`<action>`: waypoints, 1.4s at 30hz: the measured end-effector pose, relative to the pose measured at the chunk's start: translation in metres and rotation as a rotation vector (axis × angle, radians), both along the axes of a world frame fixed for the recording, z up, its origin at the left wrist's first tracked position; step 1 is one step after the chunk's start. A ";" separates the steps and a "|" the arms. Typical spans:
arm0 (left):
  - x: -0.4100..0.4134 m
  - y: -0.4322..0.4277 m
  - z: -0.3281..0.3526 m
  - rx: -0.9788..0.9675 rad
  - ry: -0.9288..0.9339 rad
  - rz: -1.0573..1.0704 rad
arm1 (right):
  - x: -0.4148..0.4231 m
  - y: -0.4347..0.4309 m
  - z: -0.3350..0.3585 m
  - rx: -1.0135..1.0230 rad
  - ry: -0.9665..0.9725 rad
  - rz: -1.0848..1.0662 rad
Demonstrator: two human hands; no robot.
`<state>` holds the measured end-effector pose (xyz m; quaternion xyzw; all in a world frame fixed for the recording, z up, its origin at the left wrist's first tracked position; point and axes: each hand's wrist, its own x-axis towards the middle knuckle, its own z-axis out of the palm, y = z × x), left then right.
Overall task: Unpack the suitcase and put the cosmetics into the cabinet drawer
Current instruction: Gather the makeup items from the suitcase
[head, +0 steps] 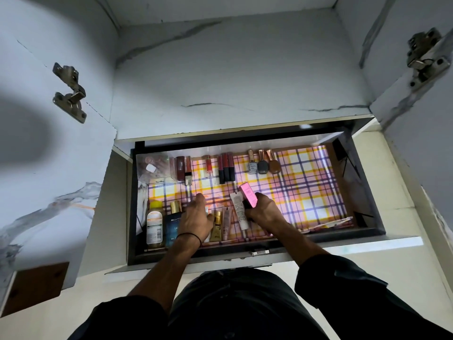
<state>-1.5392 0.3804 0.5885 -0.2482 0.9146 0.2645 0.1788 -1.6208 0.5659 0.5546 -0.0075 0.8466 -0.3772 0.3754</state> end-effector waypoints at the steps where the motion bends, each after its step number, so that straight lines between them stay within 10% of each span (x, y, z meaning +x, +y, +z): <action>1: -0.001 0.001 0.001 0.000 0.004 -0.044 | 0.000 0.001 -0.002 -0.007 0.002 -0.002; 7: -0.006 0.005 0.000 0.080 -0.116 -0.058 | 0.000 0.002 0.006 -0.051 0.018 -0.031; 14: -0.008 -0.009 0.017 0.328 0.352 0.198 | 0.000 0.003 0.011 -0.097 0.006 -0.063; 21: 0.000 -0.012 0.024 0.530 0.150 0.099 | 0.000 0.003 0.011 -0.120 -0.004 -0.072; 36: 0.010 -0.012 0.014 0.313 -0.167 -0.363 | 0.001 0.002 0.013 -0.103 0.008 -0.051; 42: 0.012 -0.016 0.008 0.122 -0.092 -0.130 | 0.001 0.001 0.016 -0.105 0.002 -0.066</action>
